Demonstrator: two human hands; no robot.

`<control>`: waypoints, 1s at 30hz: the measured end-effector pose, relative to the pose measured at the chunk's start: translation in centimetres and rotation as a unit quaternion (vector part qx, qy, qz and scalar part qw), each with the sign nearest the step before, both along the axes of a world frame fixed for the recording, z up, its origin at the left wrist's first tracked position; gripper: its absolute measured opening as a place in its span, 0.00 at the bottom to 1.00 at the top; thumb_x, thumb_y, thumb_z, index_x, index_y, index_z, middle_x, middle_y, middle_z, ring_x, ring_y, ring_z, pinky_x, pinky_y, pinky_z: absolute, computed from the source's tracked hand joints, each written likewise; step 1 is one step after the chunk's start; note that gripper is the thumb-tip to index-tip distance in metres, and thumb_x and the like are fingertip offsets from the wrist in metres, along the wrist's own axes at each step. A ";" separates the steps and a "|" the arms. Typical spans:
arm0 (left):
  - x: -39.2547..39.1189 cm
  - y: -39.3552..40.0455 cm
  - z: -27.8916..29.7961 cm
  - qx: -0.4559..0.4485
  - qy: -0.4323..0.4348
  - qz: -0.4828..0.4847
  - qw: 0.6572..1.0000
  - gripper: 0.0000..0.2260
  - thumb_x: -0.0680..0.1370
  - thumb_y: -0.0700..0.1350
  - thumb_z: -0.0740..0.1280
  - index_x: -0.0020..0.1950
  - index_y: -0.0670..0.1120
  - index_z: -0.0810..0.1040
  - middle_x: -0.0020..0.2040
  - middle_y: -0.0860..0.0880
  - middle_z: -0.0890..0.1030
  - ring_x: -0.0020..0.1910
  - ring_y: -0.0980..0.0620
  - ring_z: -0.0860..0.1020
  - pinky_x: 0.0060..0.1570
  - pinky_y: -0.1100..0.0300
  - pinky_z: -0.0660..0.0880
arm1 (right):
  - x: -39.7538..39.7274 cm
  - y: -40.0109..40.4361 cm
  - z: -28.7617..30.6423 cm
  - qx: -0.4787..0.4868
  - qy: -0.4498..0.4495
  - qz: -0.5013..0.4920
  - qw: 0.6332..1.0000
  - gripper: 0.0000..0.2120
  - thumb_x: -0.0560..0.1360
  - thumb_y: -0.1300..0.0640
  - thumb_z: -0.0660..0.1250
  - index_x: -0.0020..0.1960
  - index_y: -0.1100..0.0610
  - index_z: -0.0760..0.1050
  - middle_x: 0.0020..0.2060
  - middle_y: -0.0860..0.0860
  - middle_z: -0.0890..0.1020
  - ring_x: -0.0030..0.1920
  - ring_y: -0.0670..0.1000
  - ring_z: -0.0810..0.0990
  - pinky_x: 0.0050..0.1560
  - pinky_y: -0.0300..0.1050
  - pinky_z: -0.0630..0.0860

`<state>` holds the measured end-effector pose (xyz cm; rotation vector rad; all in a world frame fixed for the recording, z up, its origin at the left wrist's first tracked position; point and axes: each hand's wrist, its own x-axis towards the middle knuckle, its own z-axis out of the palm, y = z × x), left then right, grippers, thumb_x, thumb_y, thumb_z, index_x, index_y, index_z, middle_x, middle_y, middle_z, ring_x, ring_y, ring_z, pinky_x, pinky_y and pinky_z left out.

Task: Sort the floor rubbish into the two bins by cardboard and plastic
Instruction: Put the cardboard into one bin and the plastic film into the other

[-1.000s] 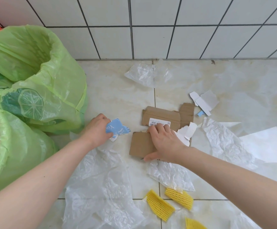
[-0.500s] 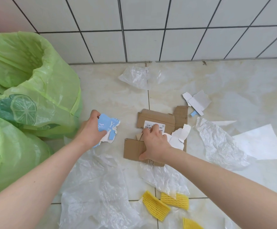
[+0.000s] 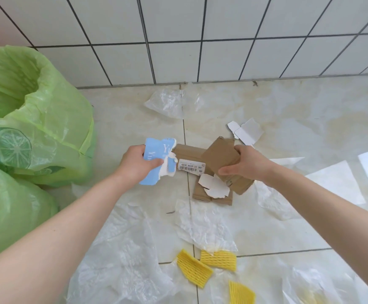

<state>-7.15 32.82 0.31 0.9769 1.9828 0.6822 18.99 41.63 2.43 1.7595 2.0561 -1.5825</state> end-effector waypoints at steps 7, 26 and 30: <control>5.8 2.0 -0.6 -0.052 -0.059 -0.118 0.990 0.06 0.75 0.42 0.69 0.52 0.46 0.78 0.48 0.46 0.81 0.47 0.47 0.80 0.47 0.56 0.74 | 2.1 -0.2 -1.1 -0.057 -0.015 0.010 0.998 0.17 0.67 0.56 0.77 0.51 0.53 0.73 0.43 0.49 0.80 0.42 0.48 0.80 0.38 0.39 0.76; 6.1 4.7 -1.6 -0.002 0.012 -0.159 0.987 0.12 0.74 0.43 0.68 0.57 0.46 0.76 0.53 0.47 0.79 0.51 0.47 0.79 0.50 0.54 0.75 | 5.3 0.6 0.0 -0.191 0.006 -0.030 0.981 0.18 0.69 0.58 0.75 0.57 0.58 0.77 0.50 0.53 0.85 0.49 0.52 0.84 0.48 0.45 0.80; 6.1 5.6 -2.4 0.000 0.091 -0.284 0.954 0.15 0.74 0.43 0.67 0.61 0.47 0.73 0.59 0.46 0.73 0.58 0.48 0.75 0.55 0.55 0.72 | 4.5 0.9 -1.4 -0.229 0.095 -0.194 0.949 0.19 0.70 0.60 0.74 0.58 0.63 0.76 0.52 0.58 0.84 0.51 0.56 0.84 0.49 0.51 0.81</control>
